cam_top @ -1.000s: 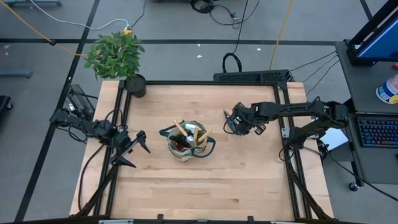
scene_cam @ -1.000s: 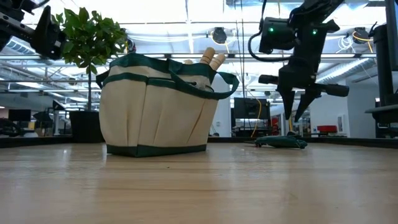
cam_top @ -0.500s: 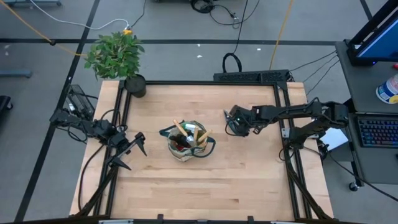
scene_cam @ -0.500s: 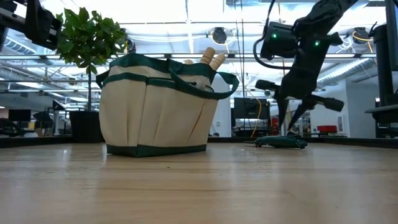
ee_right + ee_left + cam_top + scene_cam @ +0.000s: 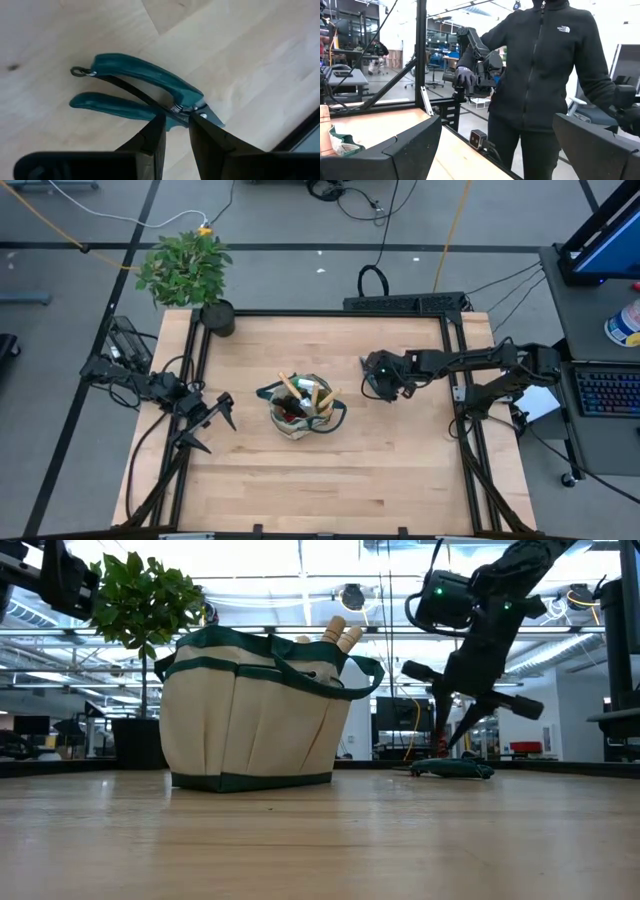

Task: Pick & Place Garden tools in Gardening bag
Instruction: Put the green shear scissors into the gardening bag

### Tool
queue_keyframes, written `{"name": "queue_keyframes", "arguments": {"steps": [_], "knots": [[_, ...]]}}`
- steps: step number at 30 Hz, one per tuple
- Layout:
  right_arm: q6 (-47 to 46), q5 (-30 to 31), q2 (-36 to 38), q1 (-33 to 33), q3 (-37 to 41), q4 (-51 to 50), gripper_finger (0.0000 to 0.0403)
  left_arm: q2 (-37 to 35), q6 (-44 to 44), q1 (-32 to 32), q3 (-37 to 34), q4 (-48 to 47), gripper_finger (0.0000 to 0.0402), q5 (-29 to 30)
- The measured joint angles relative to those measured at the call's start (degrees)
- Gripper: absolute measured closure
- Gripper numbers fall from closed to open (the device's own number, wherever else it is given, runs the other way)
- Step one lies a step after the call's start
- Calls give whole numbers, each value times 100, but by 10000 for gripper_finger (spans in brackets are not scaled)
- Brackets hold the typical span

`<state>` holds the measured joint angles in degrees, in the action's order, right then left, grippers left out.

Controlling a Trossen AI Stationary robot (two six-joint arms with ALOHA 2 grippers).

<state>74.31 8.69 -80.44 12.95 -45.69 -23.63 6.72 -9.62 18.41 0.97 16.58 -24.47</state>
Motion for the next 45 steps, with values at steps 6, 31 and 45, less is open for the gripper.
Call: {"name": "queue_keyframes", "arguments": {"steps": [6,31,45], "knots": [[11,0,0,0,0,211,327,0,-199,-2,0,-2,11,-7],[1866,-679,-373,8,0,643,328,2,-93,-1,0,-147,11,-109],[2176,-316,-407,0,-4,827,328,2,-99,-2,0,-153,11,-109]]}}
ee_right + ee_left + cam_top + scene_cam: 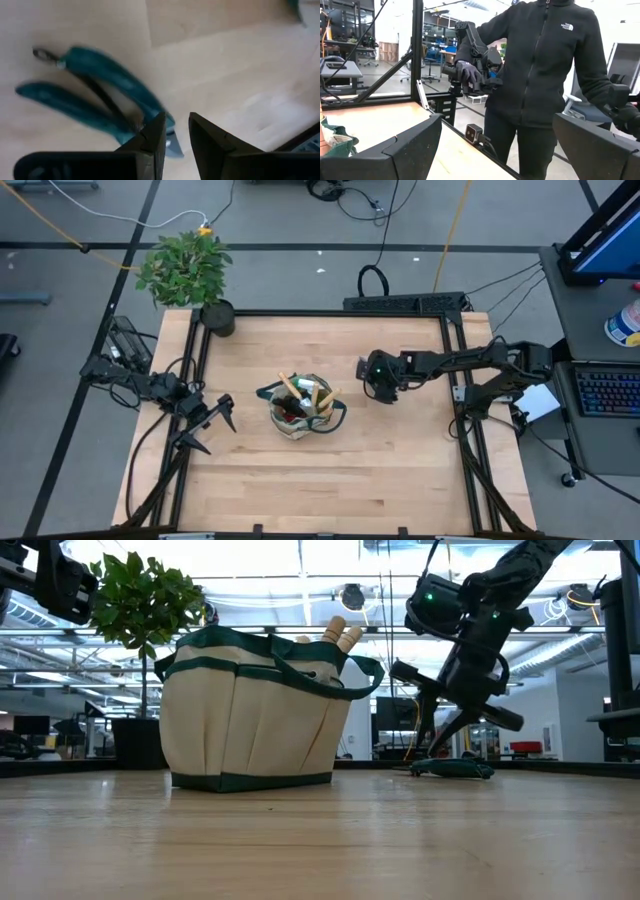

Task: Pick & Place Garden tools in Gardening bag
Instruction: Put the green shear scissors into the gardening bag

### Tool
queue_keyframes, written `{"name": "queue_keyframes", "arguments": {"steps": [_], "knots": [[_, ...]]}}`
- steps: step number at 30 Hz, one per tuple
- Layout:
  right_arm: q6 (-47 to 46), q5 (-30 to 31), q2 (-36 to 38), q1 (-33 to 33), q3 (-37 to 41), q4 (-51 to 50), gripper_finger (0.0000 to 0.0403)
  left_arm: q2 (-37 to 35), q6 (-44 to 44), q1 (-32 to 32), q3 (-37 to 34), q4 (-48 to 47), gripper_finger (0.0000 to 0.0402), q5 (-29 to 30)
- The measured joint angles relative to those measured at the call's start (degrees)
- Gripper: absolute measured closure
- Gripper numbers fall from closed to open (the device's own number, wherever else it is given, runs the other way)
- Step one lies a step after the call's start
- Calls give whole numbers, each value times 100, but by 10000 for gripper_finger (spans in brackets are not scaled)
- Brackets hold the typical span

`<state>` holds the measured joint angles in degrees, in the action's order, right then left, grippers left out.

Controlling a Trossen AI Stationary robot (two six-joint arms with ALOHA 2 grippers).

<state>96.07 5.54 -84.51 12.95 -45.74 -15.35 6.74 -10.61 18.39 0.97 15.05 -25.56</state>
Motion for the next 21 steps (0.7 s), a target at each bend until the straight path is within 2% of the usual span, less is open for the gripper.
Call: {"name": "queue_keyframes", "arguments": {"steps": [3,11,21], "knots": [[148,230,0,2,0,-31,328,-2,12,1,0,-13,11,0],[267,192,0,0,0,-470,328,-2,42,0,0,-42,11,0],[411,78,0,2,0,-461,328,-2,149,0,0,-173,11,2]]}}
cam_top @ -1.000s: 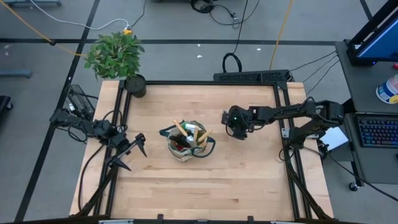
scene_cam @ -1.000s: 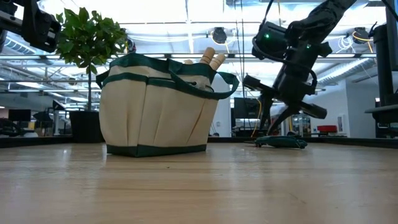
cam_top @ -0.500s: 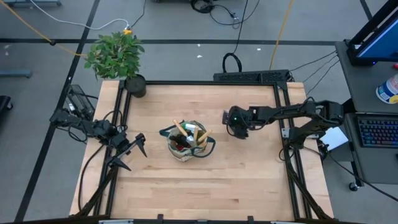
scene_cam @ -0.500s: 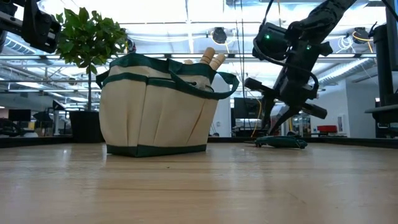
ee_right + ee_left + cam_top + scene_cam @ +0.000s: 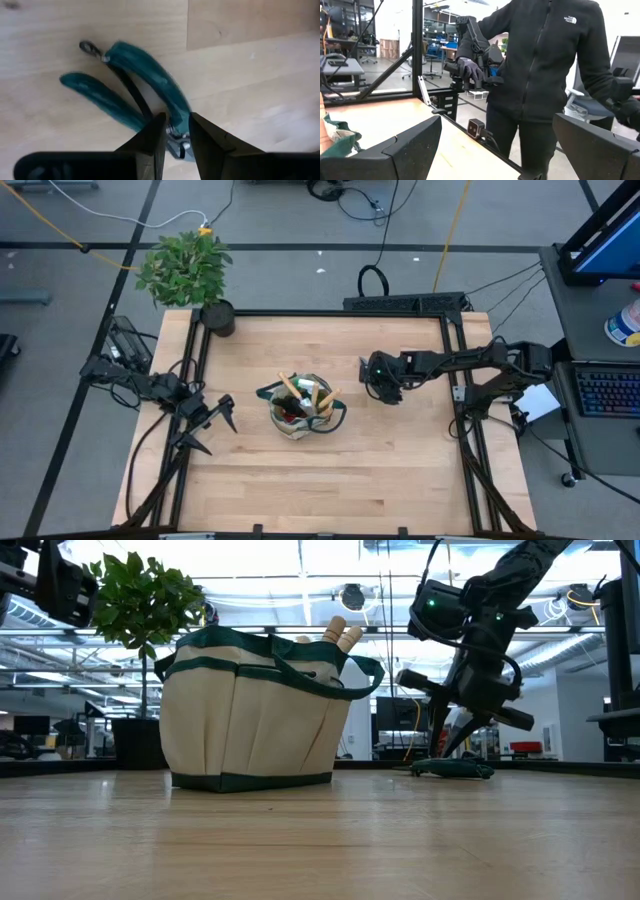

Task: Pick & Place Garden tools in Gardening bag
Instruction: Put the green shear scissors into the gardening bag

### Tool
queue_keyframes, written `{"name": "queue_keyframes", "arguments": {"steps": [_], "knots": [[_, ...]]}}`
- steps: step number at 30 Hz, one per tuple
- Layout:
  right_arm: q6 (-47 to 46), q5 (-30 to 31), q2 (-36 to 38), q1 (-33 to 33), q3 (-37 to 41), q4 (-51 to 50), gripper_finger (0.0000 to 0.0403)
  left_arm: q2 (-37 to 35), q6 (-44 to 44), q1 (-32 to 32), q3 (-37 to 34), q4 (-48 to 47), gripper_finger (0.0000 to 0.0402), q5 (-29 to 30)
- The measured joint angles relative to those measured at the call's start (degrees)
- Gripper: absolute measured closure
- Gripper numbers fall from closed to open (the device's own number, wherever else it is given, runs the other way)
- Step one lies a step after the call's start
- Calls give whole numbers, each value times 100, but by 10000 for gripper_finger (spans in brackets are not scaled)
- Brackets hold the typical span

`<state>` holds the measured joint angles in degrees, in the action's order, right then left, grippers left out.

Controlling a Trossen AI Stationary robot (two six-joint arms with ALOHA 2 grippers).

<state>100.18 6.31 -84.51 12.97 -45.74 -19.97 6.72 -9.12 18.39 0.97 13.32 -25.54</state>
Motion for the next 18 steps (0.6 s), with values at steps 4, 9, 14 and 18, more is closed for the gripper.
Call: {"name": "queue_keyframes", "arguments": {"steps": [4,9,14,18], "knots": [[10,-62,0,-77,0,0,328,1,177,2,0,1,11,1],[9,-59,-100,-183,0,29,328,2,186,2,0,2,11,2],[147,1,-334,-184,3,159,328,2,192,2,0,0,11,4],[164,106,-338,-185,4,293,328,2,192,2,0,-1,11,4]]}}
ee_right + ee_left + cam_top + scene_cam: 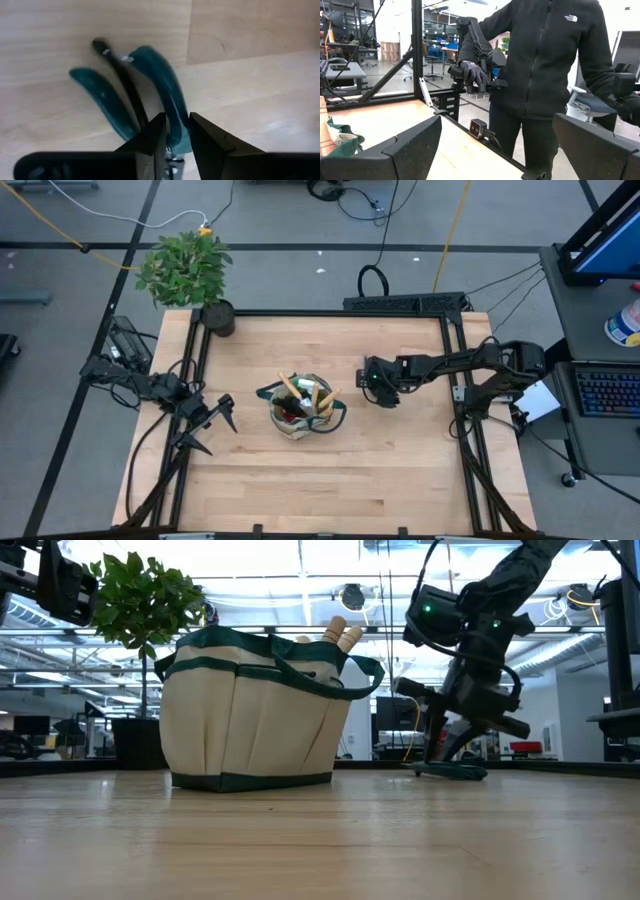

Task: Pick & Place Garden tools in Gardening bag
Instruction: Put the green shear scissors into the gardening bag

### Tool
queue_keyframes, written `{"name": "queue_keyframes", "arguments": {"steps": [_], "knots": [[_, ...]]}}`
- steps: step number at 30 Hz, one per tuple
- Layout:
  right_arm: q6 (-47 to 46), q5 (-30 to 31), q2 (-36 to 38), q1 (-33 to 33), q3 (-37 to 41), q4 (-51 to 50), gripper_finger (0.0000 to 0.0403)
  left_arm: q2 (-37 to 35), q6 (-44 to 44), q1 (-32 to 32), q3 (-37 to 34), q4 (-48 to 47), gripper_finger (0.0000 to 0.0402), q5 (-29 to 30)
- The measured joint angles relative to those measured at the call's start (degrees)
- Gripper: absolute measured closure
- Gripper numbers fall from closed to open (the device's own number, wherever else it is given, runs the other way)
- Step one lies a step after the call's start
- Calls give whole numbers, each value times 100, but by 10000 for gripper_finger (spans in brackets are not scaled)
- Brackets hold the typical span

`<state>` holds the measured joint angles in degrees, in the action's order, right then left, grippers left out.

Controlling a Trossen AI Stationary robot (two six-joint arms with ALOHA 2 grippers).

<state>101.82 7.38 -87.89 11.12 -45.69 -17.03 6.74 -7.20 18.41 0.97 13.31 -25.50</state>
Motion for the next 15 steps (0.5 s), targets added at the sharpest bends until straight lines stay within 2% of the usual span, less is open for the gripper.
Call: {"name": "queue_keyframes", "arguments": {"steps": [11,15], "knots": [[-136,-34,-1,-191,0,48,328,-2,103,0,2,1,11,2],[-365,-314,-1,-175,0,51,328,0,107,0,0,11,11,4]]}}
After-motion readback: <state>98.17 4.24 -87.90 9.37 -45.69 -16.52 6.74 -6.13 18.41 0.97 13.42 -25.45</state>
